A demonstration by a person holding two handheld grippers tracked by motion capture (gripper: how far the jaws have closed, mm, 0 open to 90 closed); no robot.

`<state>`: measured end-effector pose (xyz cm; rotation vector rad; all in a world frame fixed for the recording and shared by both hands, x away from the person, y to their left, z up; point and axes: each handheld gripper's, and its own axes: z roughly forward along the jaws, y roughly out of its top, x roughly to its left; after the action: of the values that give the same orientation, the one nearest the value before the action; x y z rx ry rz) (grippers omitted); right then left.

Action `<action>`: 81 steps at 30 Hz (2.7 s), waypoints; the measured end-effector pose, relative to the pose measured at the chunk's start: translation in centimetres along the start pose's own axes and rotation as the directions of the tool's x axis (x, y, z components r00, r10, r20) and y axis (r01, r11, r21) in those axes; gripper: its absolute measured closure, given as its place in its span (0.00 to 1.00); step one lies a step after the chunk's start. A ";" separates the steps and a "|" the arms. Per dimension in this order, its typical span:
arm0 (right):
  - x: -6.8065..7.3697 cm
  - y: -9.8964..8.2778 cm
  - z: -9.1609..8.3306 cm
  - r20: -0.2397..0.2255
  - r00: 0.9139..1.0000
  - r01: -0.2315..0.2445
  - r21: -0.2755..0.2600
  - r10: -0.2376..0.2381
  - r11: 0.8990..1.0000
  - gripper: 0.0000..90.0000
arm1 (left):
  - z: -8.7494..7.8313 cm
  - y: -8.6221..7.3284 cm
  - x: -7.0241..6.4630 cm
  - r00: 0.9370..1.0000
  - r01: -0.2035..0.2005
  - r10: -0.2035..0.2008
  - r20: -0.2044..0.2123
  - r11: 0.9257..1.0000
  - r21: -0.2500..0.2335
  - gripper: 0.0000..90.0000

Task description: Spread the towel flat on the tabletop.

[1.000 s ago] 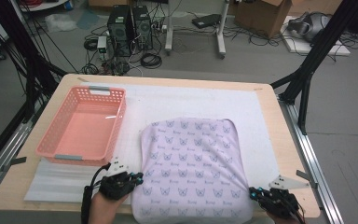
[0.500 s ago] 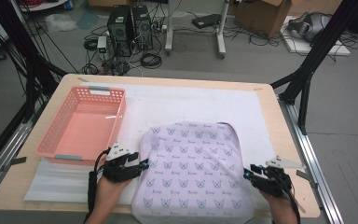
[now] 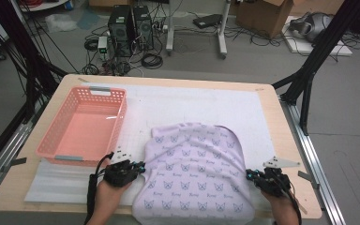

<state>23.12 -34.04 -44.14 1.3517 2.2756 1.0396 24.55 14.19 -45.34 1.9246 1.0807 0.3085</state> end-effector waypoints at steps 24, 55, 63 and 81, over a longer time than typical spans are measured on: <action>-1.2 4.1 3.1 0.092 0.996 0.012 -0.061 -0.006 0.998 0.67 | 4.3 4.6 1.0 0.999 0.033 -0.031 0.031 0.998 -0.053 0.56; -2.9 8.0 3.8 0.032 0.999 -0.041 -0.085 0.044 0.996 0.65 | 3.6 4.7 -0.3 0.991 0.005 0.005 0.136 0.997 -0.078 0.52; -3.6 10.2 9.5 0.011 1.000 -0.012 0.054 0.011 0.998 0.77 | 5.1 5.9 0.3 0.996 0.011 -0.004 0.092 0.997 -0.071 0.52; -5.8 7.8 4.1 0.262 0.964 -0.008 -0.146 0.046 0.989 0.72 | 7.8 6.3 2.2 0.991 0.131 -0.131 -0.002 0.991 -0.033 0.53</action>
<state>33.41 -34.86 -42.09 1.3744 1.9557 0.9478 33.88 9.98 -45.32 1.8154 1.1916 0.2552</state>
